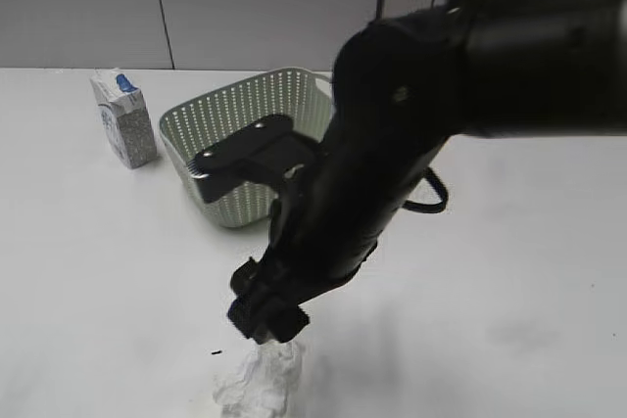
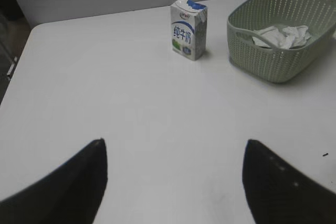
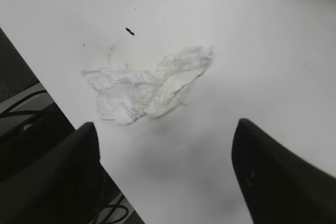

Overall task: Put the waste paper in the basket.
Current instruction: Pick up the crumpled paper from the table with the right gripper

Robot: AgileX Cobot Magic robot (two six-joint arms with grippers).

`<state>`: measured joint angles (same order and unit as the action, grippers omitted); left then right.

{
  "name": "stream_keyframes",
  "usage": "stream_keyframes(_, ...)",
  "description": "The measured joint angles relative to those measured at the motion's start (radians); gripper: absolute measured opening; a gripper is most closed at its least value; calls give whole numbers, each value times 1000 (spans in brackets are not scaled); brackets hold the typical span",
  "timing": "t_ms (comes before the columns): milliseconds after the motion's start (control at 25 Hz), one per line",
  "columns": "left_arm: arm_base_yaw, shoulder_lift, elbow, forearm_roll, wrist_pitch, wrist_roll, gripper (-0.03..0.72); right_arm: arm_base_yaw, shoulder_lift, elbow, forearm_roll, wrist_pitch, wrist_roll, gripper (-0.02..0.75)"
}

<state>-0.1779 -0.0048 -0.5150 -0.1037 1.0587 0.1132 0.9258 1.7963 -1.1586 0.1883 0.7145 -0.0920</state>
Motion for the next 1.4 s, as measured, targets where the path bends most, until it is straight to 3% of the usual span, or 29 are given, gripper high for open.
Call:
stream_keyframes(360,0,-1,8,2,-11,-1,588,63,212,-92,-33,-16,366,593)
stream_keyframes(680,0,-1,8,2,-11,-1,581,63,289,-92,-64,-8,435,580)
stream_keyframes(800,0,-1,8,2,-11,-1,579,63,289,-93,-64,-18,435,495)
stream_keyframes(1080,0,-1,8,2,-11,-1,578,63,289,-95,-64,-38,423,56)
stream_keyframes(1400,0,-1,8,2,-11,-1,576,62,168,-97,-33,-33,313,45)
